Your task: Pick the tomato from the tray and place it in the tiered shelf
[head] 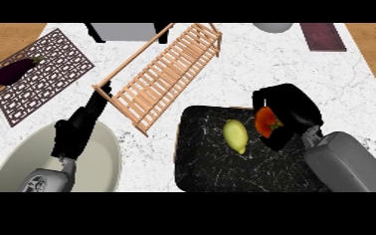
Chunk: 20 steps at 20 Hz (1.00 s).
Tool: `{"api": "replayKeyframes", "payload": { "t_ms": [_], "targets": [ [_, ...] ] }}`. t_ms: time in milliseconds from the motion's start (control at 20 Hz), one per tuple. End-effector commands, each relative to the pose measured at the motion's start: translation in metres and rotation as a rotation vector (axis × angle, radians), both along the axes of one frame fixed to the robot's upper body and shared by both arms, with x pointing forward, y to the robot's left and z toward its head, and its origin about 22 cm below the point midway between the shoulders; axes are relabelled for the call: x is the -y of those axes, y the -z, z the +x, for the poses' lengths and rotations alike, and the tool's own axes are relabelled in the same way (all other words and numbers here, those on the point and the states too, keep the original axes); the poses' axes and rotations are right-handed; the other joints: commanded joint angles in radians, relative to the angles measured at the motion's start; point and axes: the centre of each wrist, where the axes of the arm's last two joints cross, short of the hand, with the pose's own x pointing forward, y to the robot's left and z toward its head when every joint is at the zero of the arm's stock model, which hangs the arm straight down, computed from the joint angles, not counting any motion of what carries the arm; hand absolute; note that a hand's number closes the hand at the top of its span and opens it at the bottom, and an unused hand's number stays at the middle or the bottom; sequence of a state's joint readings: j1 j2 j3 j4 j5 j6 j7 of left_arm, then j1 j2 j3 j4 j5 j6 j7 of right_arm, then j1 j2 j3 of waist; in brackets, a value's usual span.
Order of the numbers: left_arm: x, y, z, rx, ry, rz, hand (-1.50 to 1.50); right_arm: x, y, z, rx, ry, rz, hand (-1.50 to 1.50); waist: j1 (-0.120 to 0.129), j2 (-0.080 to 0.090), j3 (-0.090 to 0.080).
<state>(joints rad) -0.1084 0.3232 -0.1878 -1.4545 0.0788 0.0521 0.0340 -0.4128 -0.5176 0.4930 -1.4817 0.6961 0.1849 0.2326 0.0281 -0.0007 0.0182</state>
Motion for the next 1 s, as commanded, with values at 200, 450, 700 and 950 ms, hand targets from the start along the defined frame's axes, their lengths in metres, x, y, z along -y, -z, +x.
{"api": "replayKeyframes", "payload": {
  "t_ms": [200,450,700,950],
  "targets": [
    [-0.011,0.034,-0.013,-0.163,-0.056,0.027,0.0,0.046,-0.093,0.036,0.21,-0.159,0.142,1.5,-0.028,0.006,-0.018],
    [0.0,0.03,-0.014,-0.152,-0.043,-0.001,0.0,0.022,-0.133,0.047,0.247,-0.147,0.451,1.5,-0.024,0.003,-0.019],
    [0.001,0.039,-0.024,-0.17,-0.034,0.011,0.0,-0.002,-0.166,0.06,0.259,-0.122,0.506,1.5,-0.013,0.003,-0.019],
    [-0.002,0.025,-0.016,-0.158,-0.012,0.01,0.0,-0.039,-0.205,0.079,0.309,-0.087,0.482,1.5,0.002,0.004,-0.019]
  ]
}}
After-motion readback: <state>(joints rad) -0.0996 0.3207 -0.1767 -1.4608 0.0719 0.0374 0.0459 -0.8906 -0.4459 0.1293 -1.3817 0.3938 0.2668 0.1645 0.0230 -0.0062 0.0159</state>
